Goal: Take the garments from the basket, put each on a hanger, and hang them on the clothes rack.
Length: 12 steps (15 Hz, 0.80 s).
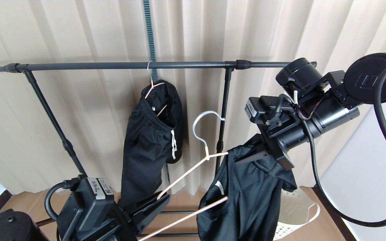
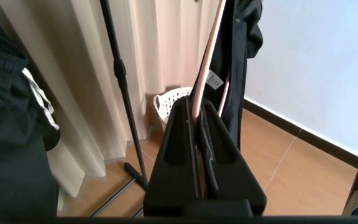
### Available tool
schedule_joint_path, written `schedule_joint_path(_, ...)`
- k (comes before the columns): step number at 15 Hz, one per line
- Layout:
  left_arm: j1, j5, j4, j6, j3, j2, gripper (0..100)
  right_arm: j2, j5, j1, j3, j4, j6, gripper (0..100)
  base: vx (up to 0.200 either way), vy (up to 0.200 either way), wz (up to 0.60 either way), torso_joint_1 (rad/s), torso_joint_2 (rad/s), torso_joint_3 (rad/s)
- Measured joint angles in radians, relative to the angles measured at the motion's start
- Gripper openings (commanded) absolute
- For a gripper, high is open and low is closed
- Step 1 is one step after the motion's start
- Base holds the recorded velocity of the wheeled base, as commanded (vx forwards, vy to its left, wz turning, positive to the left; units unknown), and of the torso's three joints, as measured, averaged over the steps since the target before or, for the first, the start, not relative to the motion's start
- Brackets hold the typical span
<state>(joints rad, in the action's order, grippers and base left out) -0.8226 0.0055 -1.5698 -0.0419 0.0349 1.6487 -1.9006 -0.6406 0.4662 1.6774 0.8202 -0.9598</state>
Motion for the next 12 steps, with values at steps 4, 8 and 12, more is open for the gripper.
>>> schedule_joint_path(4, 0.001, -0.001, -0.002, 0.005, 0.009, 0.007, 0, 0.031, 0.001, -0.001, -0.007, 0.002, 0.003, 0, 0.0, 0.0, 0.0, 0.0, 0.0, 0.0)
schedule_joint_path(8, 0.002, 0.005, -0.001, 0.002, 0.012, 0.024, 100, 0.061, 0.0, 0.0, -0.034, 0.004, 0.004, 0, 0.0, 0.0, 0.0, 0.0, 0.0, 0.0)
schedule_joint_path(12, 0.009, -0.001, -0.001, 0.008, 0.015, 0.024, 100, 0.091, 0.01, -0.001, -0.048, 0.003, 0.003, 0, 0.0, 0.0, 0.0, 0.0, 0.0, 0.0)
